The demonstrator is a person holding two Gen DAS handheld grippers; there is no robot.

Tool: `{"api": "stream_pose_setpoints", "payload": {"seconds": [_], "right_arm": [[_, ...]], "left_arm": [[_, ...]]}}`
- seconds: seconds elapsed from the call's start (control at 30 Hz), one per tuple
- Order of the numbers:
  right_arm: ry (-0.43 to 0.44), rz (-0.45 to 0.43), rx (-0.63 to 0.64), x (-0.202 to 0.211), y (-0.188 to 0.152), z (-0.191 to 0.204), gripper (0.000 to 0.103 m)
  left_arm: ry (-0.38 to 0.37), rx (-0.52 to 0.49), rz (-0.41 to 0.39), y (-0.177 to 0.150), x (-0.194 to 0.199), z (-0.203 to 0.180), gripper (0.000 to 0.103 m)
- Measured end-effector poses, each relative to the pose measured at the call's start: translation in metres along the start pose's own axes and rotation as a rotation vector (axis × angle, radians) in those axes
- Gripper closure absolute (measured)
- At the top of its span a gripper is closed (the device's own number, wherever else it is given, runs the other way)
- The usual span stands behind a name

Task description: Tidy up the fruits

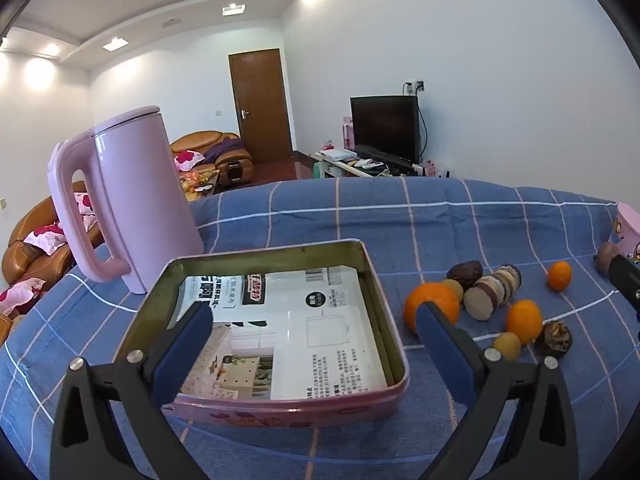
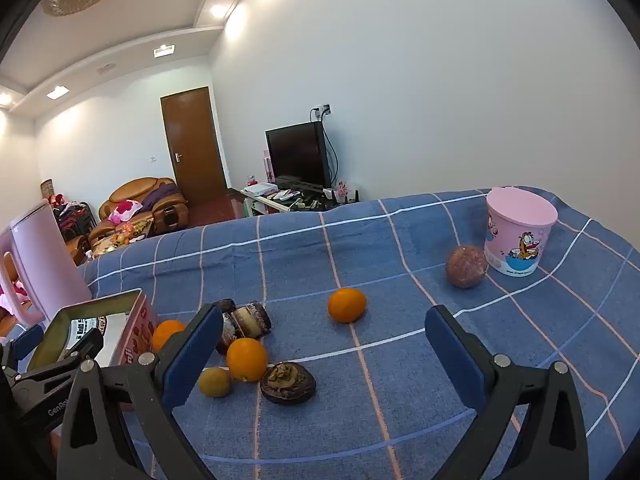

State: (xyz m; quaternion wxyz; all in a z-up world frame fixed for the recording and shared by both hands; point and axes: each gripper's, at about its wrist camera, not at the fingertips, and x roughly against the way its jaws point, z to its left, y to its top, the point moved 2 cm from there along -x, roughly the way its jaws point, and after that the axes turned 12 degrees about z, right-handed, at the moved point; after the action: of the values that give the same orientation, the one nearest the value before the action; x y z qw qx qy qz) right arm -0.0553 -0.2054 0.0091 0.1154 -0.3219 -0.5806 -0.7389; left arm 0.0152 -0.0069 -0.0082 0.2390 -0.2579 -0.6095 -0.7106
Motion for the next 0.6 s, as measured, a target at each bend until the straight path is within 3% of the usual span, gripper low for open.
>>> {"api": "stream_pose_setpoints", "payload": {"seconds": [0.27,0.6], "right_arm": [[0.001,0.003,-0.004,0.0001,-0.0001,-0.0021,0.001],[-0.013,-0.006,0.008,0.0001,-0.0001,0.0020,0.001]], "left_arm": [[-0.059,0.005,0.029,-0.0011,-0.0070,-0.0011,0.000],[-0.042,-0.018,0.026,-0.0037,-0.0075,-0.0017,0.000]]}}
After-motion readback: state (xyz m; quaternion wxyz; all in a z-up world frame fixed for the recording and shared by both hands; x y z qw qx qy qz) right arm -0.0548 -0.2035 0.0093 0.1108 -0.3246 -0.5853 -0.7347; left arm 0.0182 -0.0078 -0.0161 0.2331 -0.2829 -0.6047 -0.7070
